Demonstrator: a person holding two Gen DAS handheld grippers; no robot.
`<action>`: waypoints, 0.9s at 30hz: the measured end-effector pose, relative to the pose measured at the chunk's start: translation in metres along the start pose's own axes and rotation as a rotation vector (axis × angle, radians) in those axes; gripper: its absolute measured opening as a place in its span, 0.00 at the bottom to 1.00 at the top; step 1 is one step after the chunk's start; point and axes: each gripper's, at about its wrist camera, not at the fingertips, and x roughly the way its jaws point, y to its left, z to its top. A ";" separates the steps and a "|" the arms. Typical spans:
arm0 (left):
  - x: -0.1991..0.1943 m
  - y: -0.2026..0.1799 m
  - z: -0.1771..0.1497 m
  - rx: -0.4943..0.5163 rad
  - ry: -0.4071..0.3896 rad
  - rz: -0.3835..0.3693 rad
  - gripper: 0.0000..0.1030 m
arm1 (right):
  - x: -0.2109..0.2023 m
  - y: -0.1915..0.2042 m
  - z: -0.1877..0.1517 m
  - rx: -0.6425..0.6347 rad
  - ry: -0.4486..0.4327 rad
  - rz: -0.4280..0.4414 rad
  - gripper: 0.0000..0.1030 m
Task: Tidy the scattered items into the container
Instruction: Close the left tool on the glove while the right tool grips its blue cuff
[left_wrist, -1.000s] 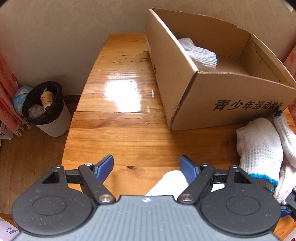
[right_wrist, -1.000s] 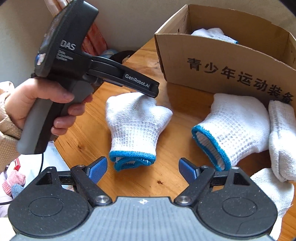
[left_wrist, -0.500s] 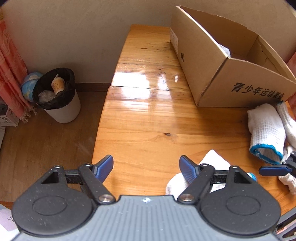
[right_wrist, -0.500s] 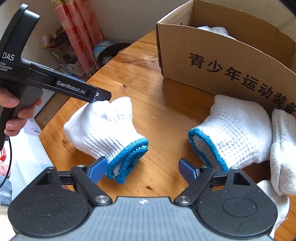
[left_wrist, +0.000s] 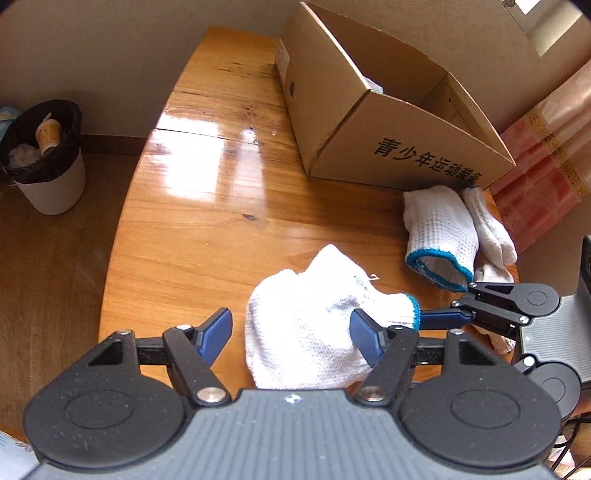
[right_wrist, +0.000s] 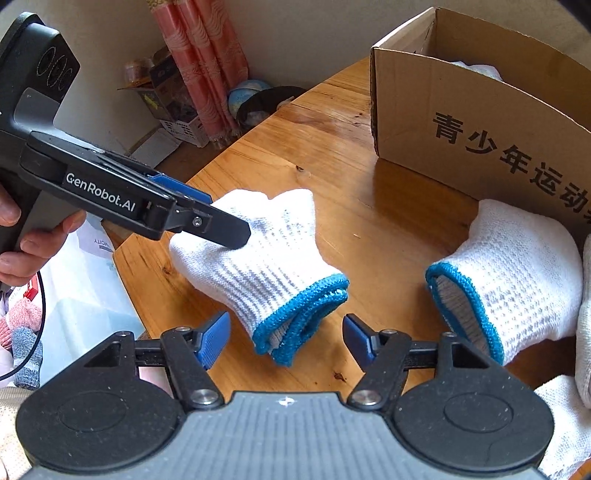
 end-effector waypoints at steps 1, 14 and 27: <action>0.001 0.000 0.000 -0.004 0.002 -0.007 0.66 | 0.000 0.000 0.000 0.000 -0.004 0.000 0.62; 0.006 -0.007 -0.002 0.037 -0.014 -0.009 0.62 | 0.005 -0.005 0.000 0.035 -0.008 0.011 0.56; 0.001 -0.016 0.001 0.036 -0.025 -0.057 0.57 | 0.002 -0.007 0.002 0.060 -0.021 0.013 0.40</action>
